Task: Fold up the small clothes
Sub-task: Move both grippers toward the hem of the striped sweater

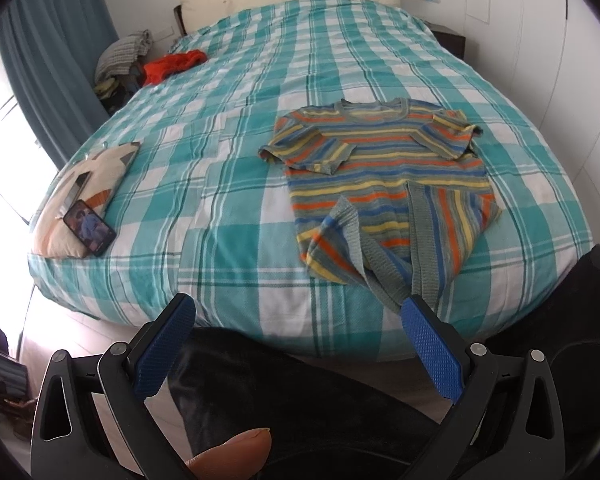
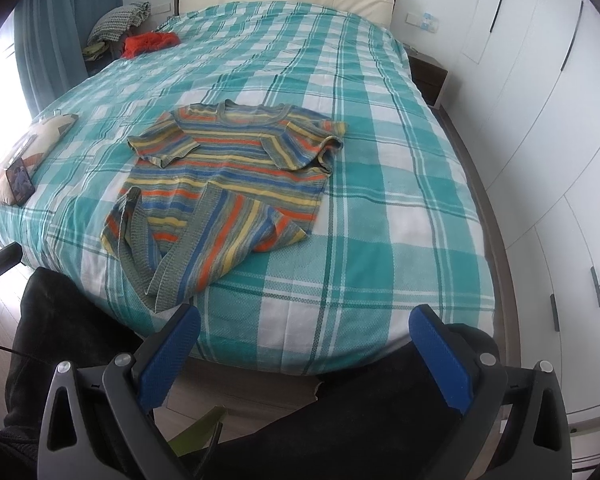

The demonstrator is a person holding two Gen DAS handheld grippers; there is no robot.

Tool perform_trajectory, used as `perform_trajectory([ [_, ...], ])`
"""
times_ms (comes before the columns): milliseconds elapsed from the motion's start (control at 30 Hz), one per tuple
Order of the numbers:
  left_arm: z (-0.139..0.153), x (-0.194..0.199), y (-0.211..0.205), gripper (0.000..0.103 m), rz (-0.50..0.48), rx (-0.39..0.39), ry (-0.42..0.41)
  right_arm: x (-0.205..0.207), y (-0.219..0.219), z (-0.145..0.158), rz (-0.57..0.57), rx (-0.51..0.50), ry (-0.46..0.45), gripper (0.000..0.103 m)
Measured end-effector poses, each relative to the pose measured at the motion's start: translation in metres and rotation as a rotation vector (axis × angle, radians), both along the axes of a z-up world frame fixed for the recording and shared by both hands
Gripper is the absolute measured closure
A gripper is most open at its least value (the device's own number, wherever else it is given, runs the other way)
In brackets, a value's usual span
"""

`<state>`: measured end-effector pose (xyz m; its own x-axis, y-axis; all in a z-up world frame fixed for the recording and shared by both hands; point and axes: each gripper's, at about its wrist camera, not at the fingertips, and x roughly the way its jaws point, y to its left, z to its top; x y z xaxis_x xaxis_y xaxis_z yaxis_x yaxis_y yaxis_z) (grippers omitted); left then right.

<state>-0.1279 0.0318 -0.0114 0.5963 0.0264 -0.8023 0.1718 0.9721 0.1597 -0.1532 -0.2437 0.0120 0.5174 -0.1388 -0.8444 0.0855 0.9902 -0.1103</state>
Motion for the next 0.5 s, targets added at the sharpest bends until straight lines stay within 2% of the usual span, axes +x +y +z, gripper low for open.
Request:
perform_trajectory([
  [267, -0.005, 0.003, 0.013, 0.000, 0.023, -0.011, 0.013, 0.001, -0.002, 0.010, -0.043, -0.018, -0.039, 0.000],
  [500, -0.008, 0.017, 0.009, 0.000, 0.049, -0.018, 0.019, 0.013, 0.002, 0.010, -0.030, -0.003, -0.059, 0.000],
])
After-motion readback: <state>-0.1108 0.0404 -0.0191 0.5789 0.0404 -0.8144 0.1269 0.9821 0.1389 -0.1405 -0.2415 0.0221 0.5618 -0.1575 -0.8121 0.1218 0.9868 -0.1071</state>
